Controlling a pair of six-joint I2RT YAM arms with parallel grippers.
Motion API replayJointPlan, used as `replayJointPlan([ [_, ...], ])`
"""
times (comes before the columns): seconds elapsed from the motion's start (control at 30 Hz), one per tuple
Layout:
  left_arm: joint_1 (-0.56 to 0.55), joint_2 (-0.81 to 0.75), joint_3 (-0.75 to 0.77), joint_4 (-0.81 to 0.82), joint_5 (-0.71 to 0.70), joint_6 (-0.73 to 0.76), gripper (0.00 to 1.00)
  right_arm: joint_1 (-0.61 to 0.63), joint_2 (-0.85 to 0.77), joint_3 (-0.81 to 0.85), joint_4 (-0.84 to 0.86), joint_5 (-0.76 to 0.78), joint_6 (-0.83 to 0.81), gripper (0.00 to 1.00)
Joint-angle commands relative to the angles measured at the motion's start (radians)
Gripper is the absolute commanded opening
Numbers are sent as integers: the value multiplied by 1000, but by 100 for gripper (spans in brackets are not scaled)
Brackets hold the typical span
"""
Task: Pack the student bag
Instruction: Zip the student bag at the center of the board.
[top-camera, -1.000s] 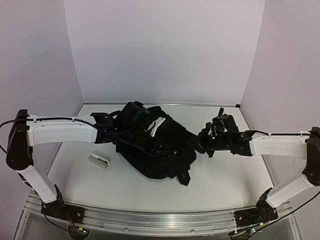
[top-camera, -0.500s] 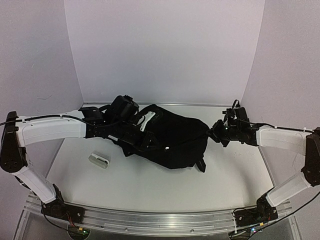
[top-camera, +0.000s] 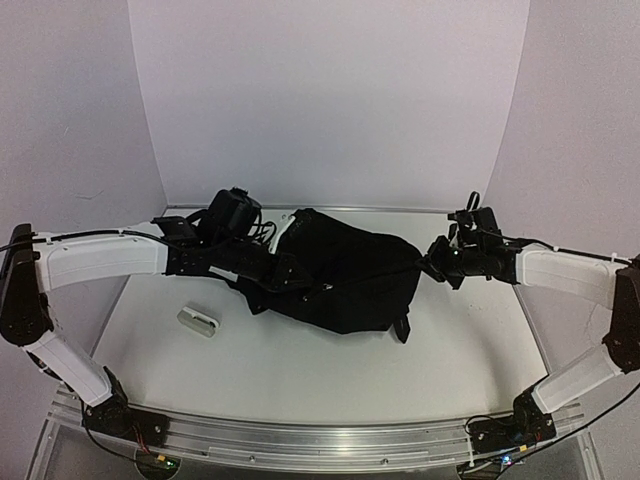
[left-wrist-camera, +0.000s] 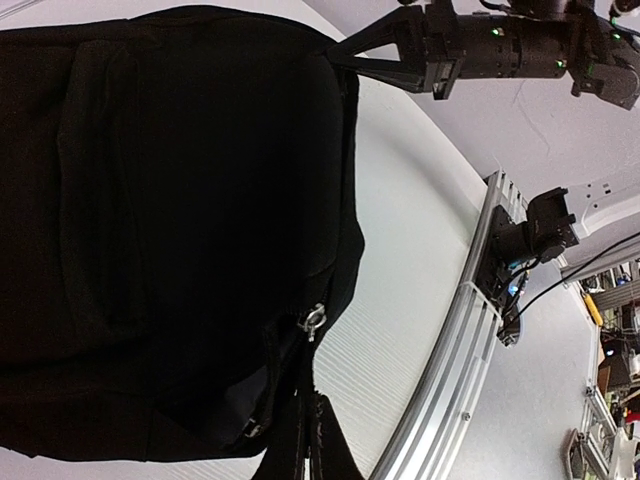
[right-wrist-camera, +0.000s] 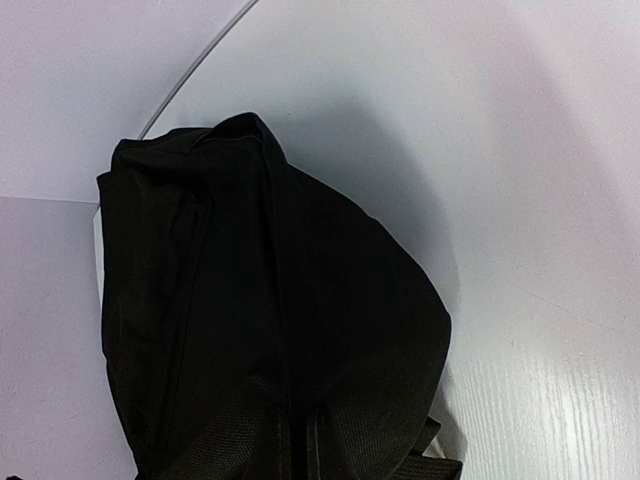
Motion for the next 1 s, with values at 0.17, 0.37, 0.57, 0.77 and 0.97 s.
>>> replayJointPlan([
  [0.17, 60, -22, -57, 24, 86, -31, 0, -112, -3, 50, -22, 262, -103, 0],
  [0.37, 87, -9, -97, 10, 17, -28, 0, -116, -68, 51, -66, 305, -143, 0],
  [0.57, 147, -114, -186, 26, 48, -45, 0, -134, -86, 25, -104, 315, -146, 0],
  [0.77, 147, -159, -242, 27, 82, -61, 0, -136, -72, 32, -104, 302, -136, 0],
  [0.97, 133, -127, -199, 68, 194, -77, 0, -136, -80, 64, -102, 151, -176, 7],
])
